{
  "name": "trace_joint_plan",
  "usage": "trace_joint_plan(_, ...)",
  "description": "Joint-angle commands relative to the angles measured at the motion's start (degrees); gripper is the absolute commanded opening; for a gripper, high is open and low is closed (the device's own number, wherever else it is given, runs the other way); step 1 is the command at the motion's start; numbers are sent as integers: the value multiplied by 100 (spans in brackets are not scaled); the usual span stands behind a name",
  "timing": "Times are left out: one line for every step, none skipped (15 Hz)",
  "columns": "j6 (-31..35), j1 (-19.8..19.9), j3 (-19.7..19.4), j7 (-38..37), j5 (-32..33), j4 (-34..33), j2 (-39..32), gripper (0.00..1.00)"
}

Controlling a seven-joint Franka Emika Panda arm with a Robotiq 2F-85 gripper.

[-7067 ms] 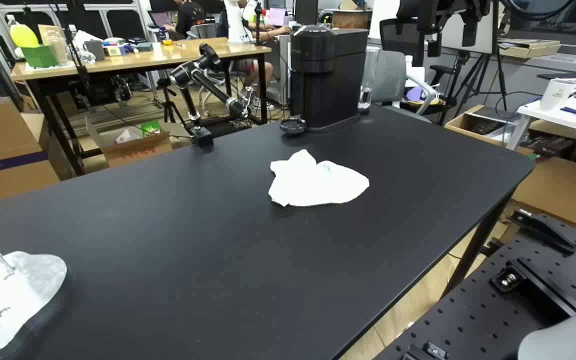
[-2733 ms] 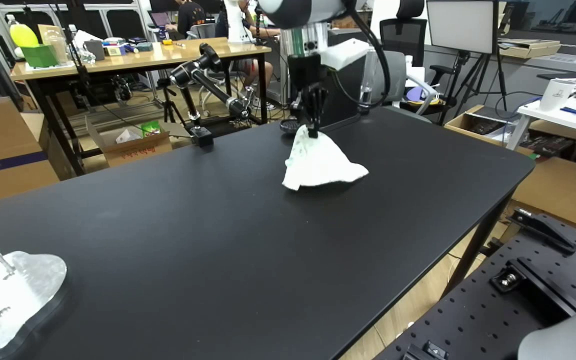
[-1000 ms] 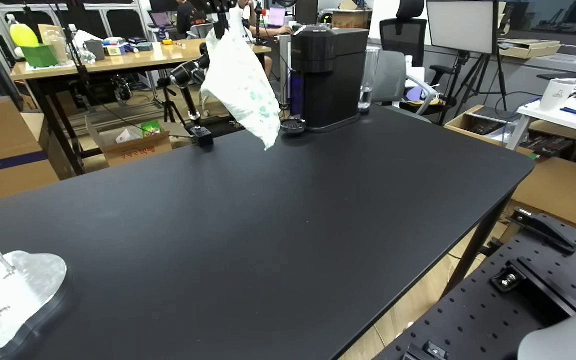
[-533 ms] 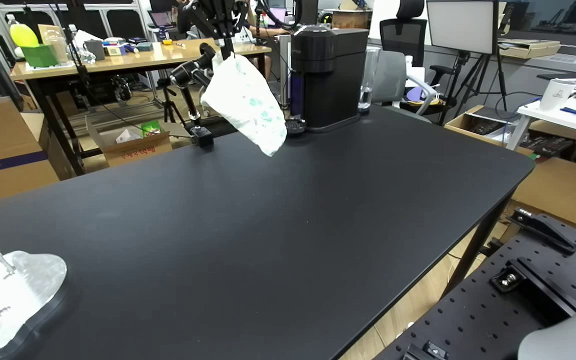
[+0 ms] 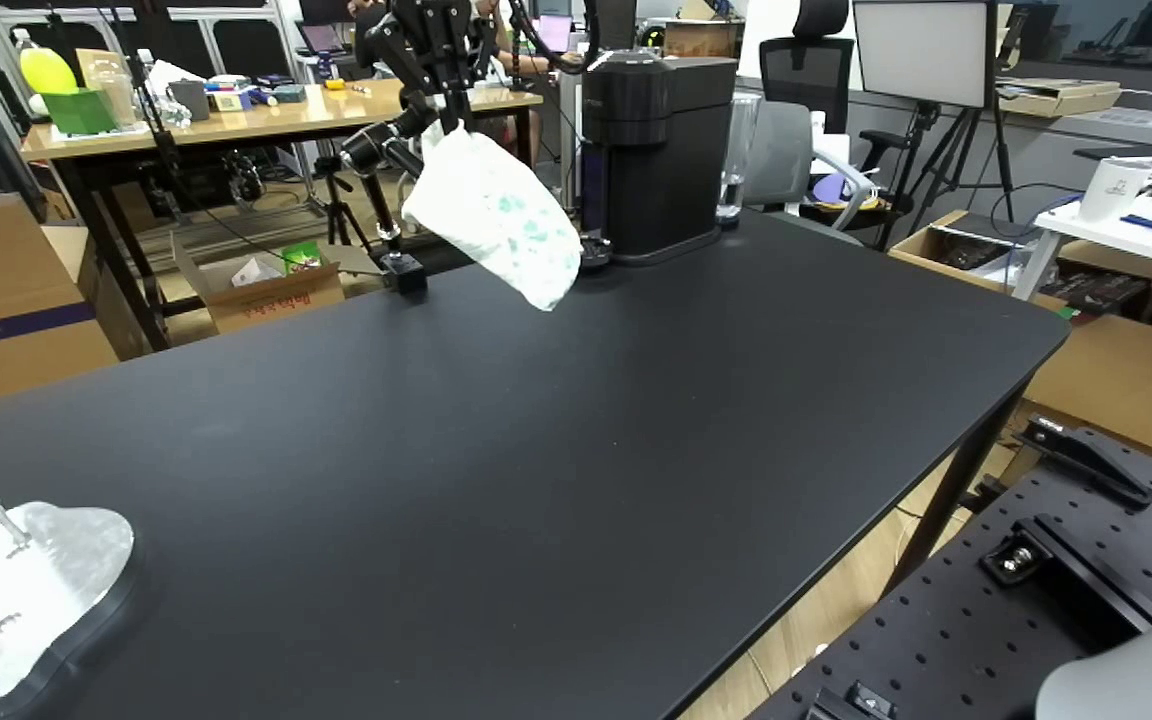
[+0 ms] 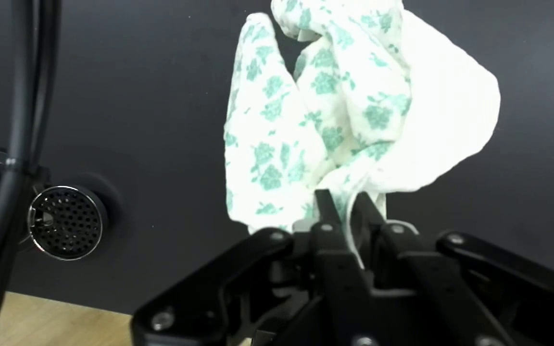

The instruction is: Put the white cloth on the black stand

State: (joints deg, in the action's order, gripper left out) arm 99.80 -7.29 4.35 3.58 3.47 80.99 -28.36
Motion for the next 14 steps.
trace_joint_plan(-421,-8,-43,-181,11,-413,-135,47)
trace_joint_plan(-452,-2,-50,-173,8,-436,-123,55)
trace_joint_plan(-490,1,-56,-173,7,-462,-103,61)
trace_joint_plan(-518,3,-62,-171,6,-499,-89,67)
trace_joint_plan(-558,6,-66,-167,9,-533,-65,75)
trace_joint_plan(-569,9,-70,-167,10,-568,-50,81)
trace_joint_plan(-580,14,-73,-162,12,-601,-22,88)
trace_joint_plan(-590,21,-75,-159,6,-628,11,95)
trace_joint_plan(-592,32,-77,-152,-3,-635,58,100)
trace_joint_plan(-591,48,-74,-128,-17,-638,118,100)
trace_joint_plan(-575,66,-72,-105,-25,-610,204,100)
trace_joint_plan(-561,82,-72,-93,-34,-594,274,100)
trace_joint_plan(-533,102,-80,-117,-49,-540,375,100)
trace_joint_plan(-591,129,-90,-103,-52,-489,486,100)
